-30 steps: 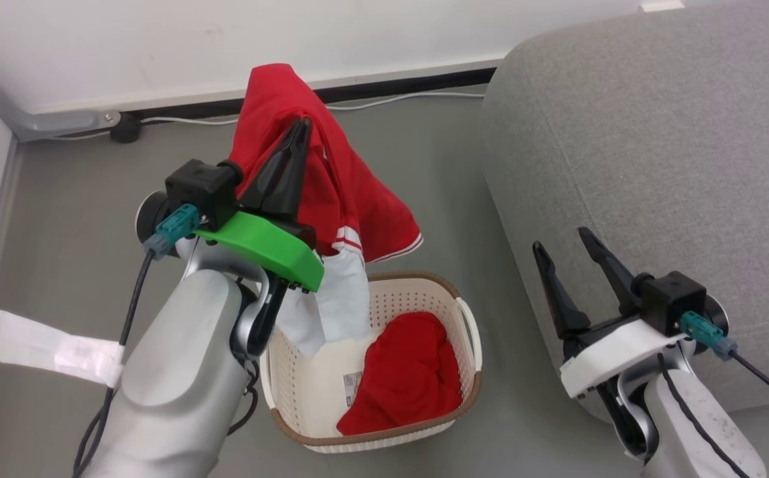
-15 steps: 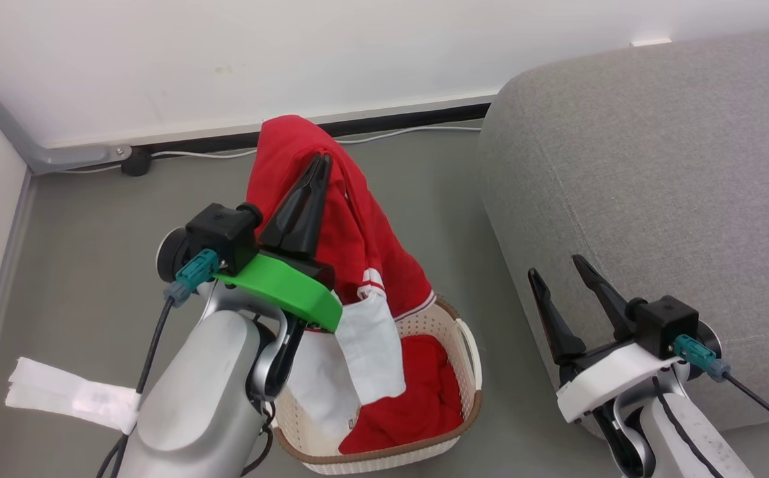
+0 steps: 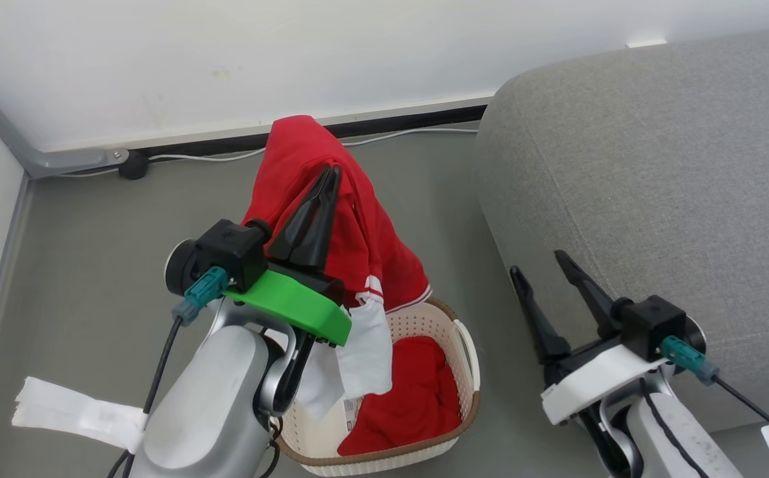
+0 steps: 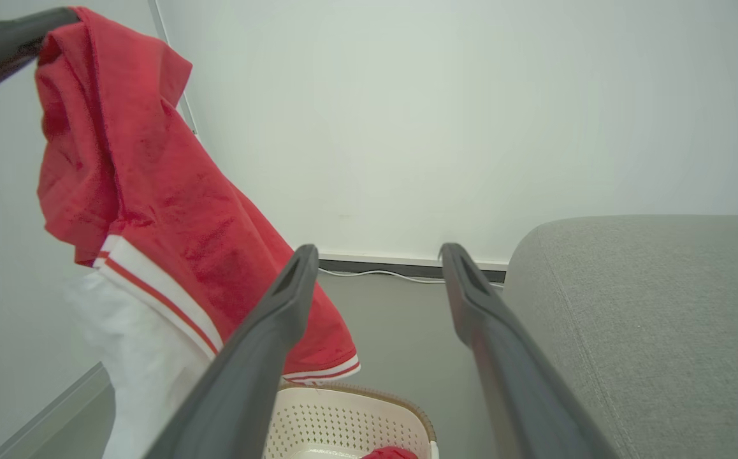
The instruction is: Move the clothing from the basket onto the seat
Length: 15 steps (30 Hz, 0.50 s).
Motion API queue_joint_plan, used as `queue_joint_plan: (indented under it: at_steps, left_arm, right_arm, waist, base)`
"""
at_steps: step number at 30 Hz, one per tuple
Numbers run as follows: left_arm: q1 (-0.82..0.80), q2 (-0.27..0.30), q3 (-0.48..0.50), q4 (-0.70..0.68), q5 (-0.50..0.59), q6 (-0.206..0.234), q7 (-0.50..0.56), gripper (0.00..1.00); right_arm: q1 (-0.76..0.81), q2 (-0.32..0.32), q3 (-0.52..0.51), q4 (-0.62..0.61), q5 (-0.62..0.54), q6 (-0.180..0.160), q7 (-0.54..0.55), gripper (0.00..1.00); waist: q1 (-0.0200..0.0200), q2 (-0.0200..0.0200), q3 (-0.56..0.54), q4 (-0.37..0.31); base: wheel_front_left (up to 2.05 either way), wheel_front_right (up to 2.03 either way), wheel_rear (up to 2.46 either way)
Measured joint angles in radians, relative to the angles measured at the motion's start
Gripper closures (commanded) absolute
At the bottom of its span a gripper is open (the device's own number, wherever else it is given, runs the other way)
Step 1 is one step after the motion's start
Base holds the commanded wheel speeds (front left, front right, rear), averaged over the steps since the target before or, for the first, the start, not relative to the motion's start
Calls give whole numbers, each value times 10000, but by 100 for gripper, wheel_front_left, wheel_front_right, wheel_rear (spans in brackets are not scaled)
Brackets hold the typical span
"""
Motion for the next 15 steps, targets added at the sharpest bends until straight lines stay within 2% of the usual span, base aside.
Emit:
queue_joint_plan:
  at_steps: [2,11,15]
  left_arm:
    - [20,2,-23,-90,0,27,0,100]
    - [59,6,-167,-359,59,42,2,100]
    - [68,8,-391,-464,61,42,46,100]
  right_arm:
    - [-6,36,207,-178,15,2,0,0]
    - [-397,199,2458,-815,437,94,23,0]
    - [-652,197,2934,-754,546,96,90,0]
  waist:
    - [0,0,0,-2]
    - [0,0,22,1]
    - [0,0,73,61]
  base:
    - [0,0,0]
    - [0,0,0]
    - [0,0,0]
